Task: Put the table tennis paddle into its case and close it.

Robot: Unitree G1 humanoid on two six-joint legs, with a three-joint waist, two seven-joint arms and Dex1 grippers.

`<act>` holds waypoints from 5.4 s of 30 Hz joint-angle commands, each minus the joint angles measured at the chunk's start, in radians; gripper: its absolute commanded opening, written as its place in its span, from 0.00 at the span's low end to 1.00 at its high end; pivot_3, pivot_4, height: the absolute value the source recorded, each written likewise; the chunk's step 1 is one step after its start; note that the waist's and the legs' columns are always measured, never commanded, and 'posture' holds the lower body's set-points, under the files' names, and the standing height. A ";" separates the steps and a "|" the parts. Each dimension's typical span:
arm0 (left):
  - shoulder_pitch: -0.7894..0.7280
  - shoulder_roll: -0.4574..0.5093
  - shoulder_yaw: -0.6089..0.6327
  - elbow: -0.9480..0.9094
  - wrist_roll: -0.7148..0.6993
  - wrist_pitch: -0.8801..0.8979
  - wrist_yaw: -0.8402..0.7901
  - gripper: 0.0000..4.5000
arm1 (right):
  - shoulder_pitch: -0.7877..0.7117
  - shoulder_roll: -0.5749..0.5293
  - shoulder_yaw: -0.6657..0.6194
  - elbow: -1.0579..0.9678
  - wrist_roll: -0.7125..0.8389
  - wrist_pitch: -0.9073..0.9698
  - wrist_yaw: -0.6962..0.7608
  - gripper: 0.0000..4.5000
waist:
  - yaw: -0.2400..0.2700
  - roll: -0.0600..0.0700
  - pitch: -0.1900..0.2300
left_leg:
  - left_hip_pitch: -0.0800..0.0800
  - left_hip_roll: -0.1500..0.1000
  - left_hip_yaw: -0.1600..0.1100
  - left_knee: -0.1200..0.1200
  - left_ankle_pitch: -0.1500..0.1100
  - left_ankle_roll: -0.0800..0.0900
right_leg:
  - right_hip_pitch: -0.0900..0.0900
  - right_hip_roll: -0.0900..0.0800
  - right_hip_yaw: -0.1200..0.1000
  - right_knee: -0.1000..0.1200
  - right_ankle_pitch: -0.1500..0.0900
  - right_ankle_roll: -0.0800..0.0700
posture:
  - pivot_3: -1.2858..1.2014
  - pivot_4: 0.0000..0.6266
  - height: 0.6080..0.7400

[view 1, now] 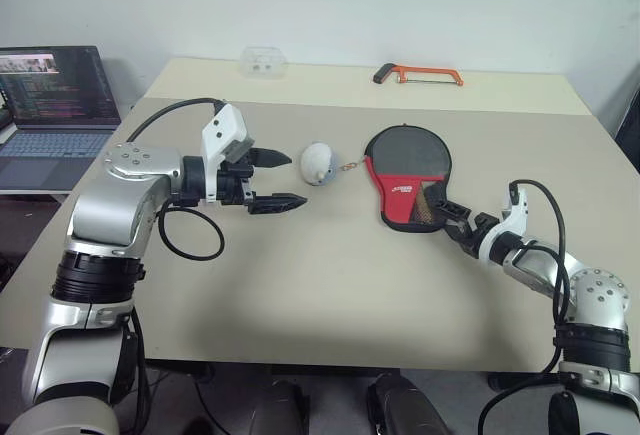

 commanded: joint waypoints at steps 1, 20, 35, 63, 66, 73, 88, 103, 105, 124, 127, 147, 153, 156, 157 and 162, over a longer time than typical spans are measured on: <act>0.004 0.025 0.031 -0.047 -0.020 0.009 0.017 1.00 | -0.030 0.012 0.010 0.041 -0.056 0.005 0.038 1.00 | -0.001 0.000 0.000 | 0.000 0.000 0.000 0.000 0.000 0.000 | 0.000 0.000 0.000 0.000 0.000 0.000 | 0.52 0.24 1.00; 0.012 0.022 0.014 -0.042 -0.012 -0.008 0.045 1.00 | -0.146 0.093 -0.008 0.205 -0.315 0.023 0.204 0.72 | -0.019 -0.002 -0.001 | 0.002 0.001 0.000 0.000 0.000 0.000 | 0.000 0.002 0.002 0.000 0.003 0.000 | 0.52 0.24 1.00; 0.016 0.026 0.005 -0.025 -0.002 -0.034 0.043 1.00 | -0.121 0.110 -0.037 0.163 -0.401 0.101 0.245 0.00 | -0.020 -0.010 -0.006 | 0.002 0.001 0.001 0.000 0.000 0.000 | 0.001 0.002 0.002 -0.001 0.003 0.000 | 0.52 0.24 1.00; -0.040 -0.002 -0.058 0.084 0.029 -0.116 -0.012 1.00 | 0.523 -0.164 0.023 -0.542 -0.016 0.428 0.385 0.00 | 0.030 -0.010 -0.007 | -0.002 0.001 -0.001 -0.015 0.000 -0.001 | 0.000 0.002 -0.001 -0.018 0.001 -0.002 | 0.52 0.24 1.00; -0.042 -0.007 -0.064 0.085 0.031 -0.116 -0.015 1.00 | 0.575 -0.194 0.044 -0.581 0.009 0.408 0.399 0.00 | 0.030 -0.010 -0.007 | -0.002 0.000 -0.001 -0.014 0.000 -0.001 | 0.000 0.002 -0.001 -0.017 0.001 -0.002 | 0.52 0.24 1.00; -0.039 -0.009 -0.069 0.079 0.031 -0.115 -0.017 1.00 | 0.638 -0.240 0.086 -0.614 0.078 0.333 0.405 0.00 | 0.030 -0.010 -0.007 | -0.002 0.000 -0.002 -0.014 0.000 -0.001 | 0.000 0.002 -0.001 -0.017 0.001 -0.002 | 0.52 0.24 1.00; -0.040 -0.015 -0.067 0.087 0.042 -0.114 -0.009 1.00 | 0.622 -0.309 0.151 -0.622 0.034 0.219 0.430 0.00 | 0.029 -0.010 -0.007 | -0.002 0.001 -0.002 -0.013 0.000 0.000 | 0.001 0.002 -0.001 -0.015 0.001 -0.002 | 0.52 0.24 1.00; -0.037 -0.017 -0.063 0.088 0.048 -0.117 -0.005 1.00 | 0.643 -0.556 0.077 -0.732 -0.167 0.118 0.777 0.95 | 0.031 -0.010 -0.007 | -0.001 0.000 -0.002 -0.011 0.000 0.000 | 0.001 0.002 -0.001 -0.014 0.002 -0.001 | 0.52 0.24 1.00; -0.041 -0.017 -0.061 0.098 0.051 -0.123 -0.002 1.00 | 0.702 -0.671 0.023 -0.716 -0.326 0.039 0.936 0.99 | 0.033 -0.010 -0.007 | -0.001 -0.001 -0.002 -0.011 0.000 0.000 | 0.001 0.001 0.000 -0.014 0.002 -0.001 | 0.52 0.24 1.00; -0.186 -0.254 -0.097 0.336 0.179 -0.193 0.263 1.00 | 0.166 -0.222 0.419 -0.603 -0.966 -0.350 0.686 0.99 | 0.040 -0.012 -0.008 | -0.003 -0.001 -0.001 -0.009 0.001 -0.001 | 0.000 0.001 0.001 -0.015 0.004 0.000 | 0.52 0.24 1.00; -0.164 -0.266 -0.091 0.305 0.171 -0.180 0.257 1.00 | 0.169 -0.085 0.463 -0.550 -1.037 -0.391 0.603 0.99 | 0.038 -0.012 -0.008 | -0.003 -0.002 0.000 -0.009 0.001 -0.002 | 0.000 0.000 0.002 -0.016 0.004 0.000 | 0.52 0.24 1.00; -0.246 -0.439 -0.163 0.520 0.286 -0.108 0.415 1.00 | 0.159 0.153 0.587 -0.216 -1.264 -0.478 0.633 0.99 | 0.031 -0.012 -0.011 | 0.000 -0.001 -0.002 0.004 0.001 -0.001 | 0.001 0.002 0.000 0.002 0.003 -0.002 | 0.52 0.24 1.00; -0.305 -0.484 -0.163 0.641 0.325 -0.147 0.490 1.00 | 0.170 0.174 0.605 -0.222 -1.294 -0.473 0.646 0.99 | 0.030 -0.012 -0.011 | 0.000 -0.001 -0.002 0.003 0.001 -0.001 | 0.001 0.003 0.000 0.002 0.003 -0.002 | 0.52 0.24 1.00; -0.327 -0.499 -0.178 0.713 0.350 -0.164 0.507 1.00 | 0.176 0.183 0.603 -0.228 -1.302 -0.467 0.650 0.99 | 0.030 -0.012 -0.012 | 0.000 -0.001 -0.002 0.003 0.001 -0.001 | 0.001 0.003 0.000 0.002 0.003 -0.002 | 0.52 0.24 1.00; -0.334 -0.504 -0.183 0.737 0.360 -0.168 0.514 1.00 | 0.178 0.185 0.602 -0.230 -1.306 -0.467 0.651 0.99 | 0.030 -0.013 -0.012 | 0.000 -0.001 -0.002 0.003 0.001 -0.001 | 0.001 0.003 0.000 0.002 0.003 -0.002 | 0.52 0.24 1.00; -0.368 -0.527 -0.227 0.857 0.444 -0.229 0.568 1.00 | 0.186 0.185 0.592 -0.239 -1.317 -0.464 0.653 0.99 | 0.030 -0.013 -0.012 | 0.001 -0.001 -0.002 0.003 0.001 -0.001 | 0.001 0.003 0.000 0.002 0.003 -0.002 | 0.52 0.24 1.00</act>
